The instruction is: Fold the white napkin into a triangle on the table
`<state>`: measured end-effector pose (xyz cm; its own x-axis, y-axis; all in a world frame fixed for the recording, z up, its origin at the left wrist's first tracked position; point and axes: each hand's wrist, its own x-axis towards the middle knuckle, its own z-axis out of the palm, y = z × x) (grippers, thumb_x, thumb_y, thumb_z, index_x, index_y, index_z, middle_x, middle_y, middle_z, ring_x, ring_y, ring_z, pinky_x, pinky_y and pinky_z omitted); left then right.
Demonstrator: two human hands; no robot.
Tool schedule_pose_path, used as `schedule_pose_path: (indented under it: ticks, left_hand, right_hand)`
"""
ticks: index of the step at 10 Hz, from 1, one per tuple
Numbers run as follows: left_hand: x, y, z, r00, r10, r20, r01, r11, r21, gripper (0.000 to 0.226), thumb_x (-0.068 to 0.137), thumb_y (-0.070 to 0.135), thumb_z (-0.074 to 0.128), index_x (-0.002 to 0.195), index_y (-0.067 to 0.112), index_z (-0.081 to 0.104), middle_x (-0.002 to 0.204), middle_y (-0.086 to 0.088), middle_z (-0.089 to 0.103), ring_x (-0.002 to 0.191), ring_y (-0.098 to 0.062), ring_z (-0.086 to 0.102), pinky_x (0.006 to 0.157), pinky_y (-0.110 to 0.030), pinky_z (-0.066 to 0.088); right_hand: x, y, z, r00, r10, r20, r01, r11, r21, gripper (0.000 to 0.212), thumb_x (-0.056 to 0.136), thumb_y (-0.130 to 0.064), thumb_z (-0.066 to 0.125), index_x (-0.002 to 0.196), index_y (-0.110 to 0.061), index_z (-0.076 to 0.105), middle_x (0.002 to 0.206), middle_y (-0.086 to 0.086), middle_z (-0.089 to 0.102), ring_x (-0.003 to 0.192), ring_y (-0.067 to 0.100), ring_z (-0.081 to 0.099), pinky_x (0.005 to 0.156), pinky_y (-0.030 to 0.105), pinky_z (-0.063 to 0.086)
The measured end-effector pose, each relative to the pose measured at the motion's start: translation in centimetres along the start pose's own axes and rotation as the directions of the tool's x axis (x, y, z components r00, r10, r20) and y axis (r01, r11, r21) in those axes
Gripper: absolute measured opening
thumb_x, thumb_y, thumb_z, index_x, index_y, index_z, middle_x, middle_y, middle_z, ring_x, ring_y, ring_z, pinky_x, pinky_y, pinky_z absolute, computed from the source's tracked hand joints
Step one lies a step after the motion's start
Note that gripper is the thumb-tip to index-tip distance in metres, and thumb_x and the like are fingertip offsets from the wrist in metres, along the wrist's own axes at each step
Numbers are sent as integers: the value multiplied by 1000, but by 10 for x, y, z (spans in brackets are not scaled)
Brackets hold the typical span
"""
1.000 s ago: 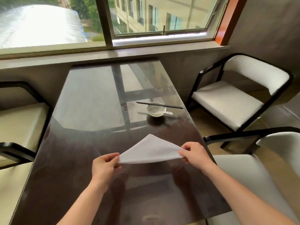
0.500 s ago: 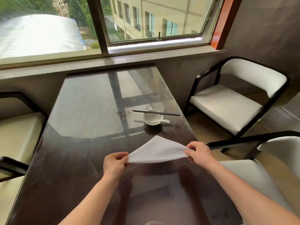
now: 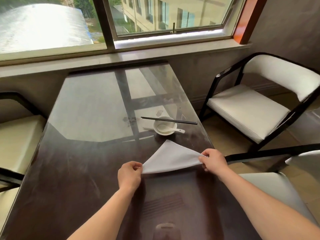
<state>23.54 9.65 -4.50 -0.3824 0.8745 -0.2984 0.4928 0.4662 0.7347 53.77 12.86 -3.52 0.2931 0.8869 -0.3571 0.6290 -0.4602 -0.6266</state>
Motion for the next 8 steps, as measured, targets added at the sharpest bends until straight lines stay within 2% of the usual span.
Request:
schedule_pose_path:
  ticks: [1,3,5,6,7,8]
  left_hand:
    - [3,-1,4,1000,9,-13,-9,999,34,13,82,12,70,79,23,77,77,3,74,78,-17,68,74,-29,51]
    - [6,2,13,998,47,-37,-43,992,115,14,84,11,67,85,20,77,85,0,75,84,-19,67,73,-26,45]
    - [11,2,17,998,47,-30,-42,990,133,17,85,10,64,89,21,77,92,-1,75,90,-21,67,81,-30,51]
    - [9,1,17,998,64,-7,-63,989,133,24,84,8,60,99,20,76,102,-1,72,97,-19,66,84,-29,49]
    - [8,-3,14,997,78,27,-80,988,128,30,85,10,57,109,19,72,110,-1,70,102,-18,65,86,-29,47]
    - [2,-6,9,991,115,65,-126,973,191,40,86,15,56,125,21,64,124,-2,63,114,-21,60,96,-35,47]
  right_hand:
    - [5,3,4,1000,27,-13,-27,999,-32,11,83,-24,67,72,-20,68,66,4,72,59,23,71,70,45,62]
    - [11,5,10,998,49,-35,-50,999,-19,15,84,-31,66,73,-20,67,72,2,70,69,25,68,72,44,61]
    - [20,15,17,995,55,-81,-49,996,72,11,86,-31,70,80,-22,67,84,1,68,79,28,68,77,47,60]
    - [19,19,19,994,22,-109,-18,999,33,17,88,-36,69,96,-21,67,96,2,65,83,29,67,78,40,56]
    - [17,27,20,988,-42,-150,32,997,-70,25,89,-39,68,107,-22,67,104,2,57,86,23,61,73,30,43]
    - [12,23,18,983,-89,-160,78,994,-74,24,89,-37,68,107,-22,67,102,0,56,86,21,59,72,30,41]
